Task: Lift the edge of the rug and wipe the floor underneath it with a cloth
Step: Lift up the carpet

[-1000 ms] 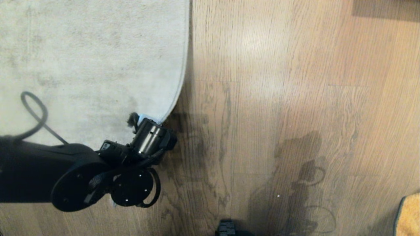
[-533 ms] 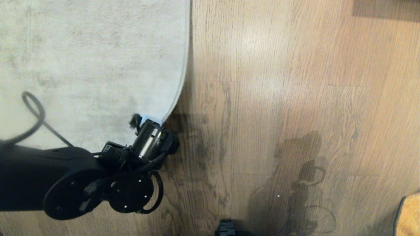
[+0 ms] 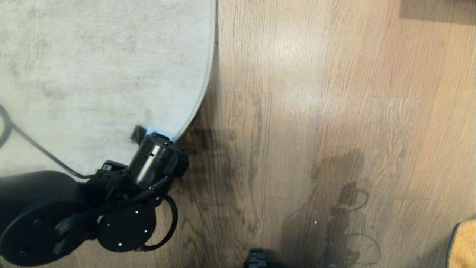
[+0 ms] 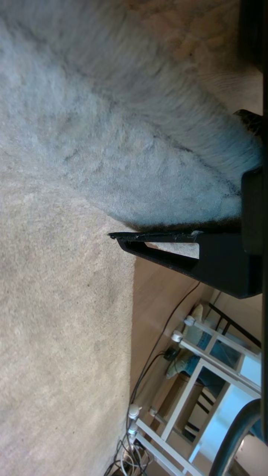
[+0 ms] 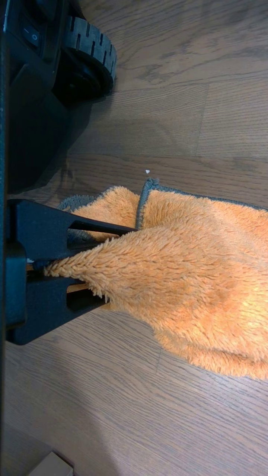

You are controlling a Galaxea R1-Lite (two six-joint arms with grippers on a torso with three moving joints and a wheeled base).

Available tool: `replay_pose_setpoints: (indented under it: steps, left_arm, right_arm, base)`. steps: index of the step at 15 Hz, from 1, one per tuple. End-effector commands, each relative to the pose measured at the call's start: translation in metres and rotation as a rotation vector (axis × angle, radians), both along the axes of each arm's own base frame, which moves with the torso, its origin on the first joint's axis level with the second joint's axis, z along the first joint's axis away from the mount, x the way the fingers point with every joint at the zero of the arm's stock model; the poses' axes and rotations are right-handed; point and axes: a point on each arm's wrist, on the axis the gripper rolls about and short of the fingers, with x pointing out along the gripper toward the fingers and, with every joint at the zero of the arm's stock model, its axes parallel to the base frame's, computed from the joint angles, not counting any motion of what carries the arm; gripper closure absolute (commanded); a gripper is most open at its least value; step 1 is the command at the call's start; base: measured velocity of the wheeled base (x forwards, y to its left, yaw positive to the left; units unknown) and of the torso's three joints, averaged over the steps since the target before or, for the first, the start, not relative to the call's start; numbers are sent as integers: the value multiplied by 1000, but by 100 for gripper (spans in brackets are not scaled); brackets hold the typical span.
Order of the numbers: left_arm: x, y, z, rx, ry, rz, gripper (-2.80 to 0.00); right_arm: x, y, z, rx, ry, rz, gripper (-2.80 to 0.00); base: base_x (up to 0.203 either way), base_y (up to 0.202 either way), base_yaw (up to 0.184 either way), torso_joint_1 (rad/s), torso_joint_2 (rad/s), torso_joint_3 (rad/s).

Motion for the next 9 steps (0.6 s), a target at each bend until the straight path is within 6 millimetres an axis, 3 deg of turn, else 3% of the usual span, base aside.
replay_pose_setpoints:
  steps: [1, 6, 9]
  left_arm:
    - [-11, 8, 11, -30, -37, -2, 0]
    - [-32, 30, 25, -65, -48, -16, 0]
    - [-54, 55, 36, -51, 30, -36, 0]
  right_arm:
    - [0, 0, 0, -1, 1, 1, 0]
    - [0, 0, 0, -1, 1, 1, 0]
    - [0, 0, 0, -1, 1, 1, 0]
  base:
    - [0, 0, 0, 0, 0, 0]
    - [0, 0, 0, 0, 0, 0]
    - [0, 0, 0, 0, 0, 0]
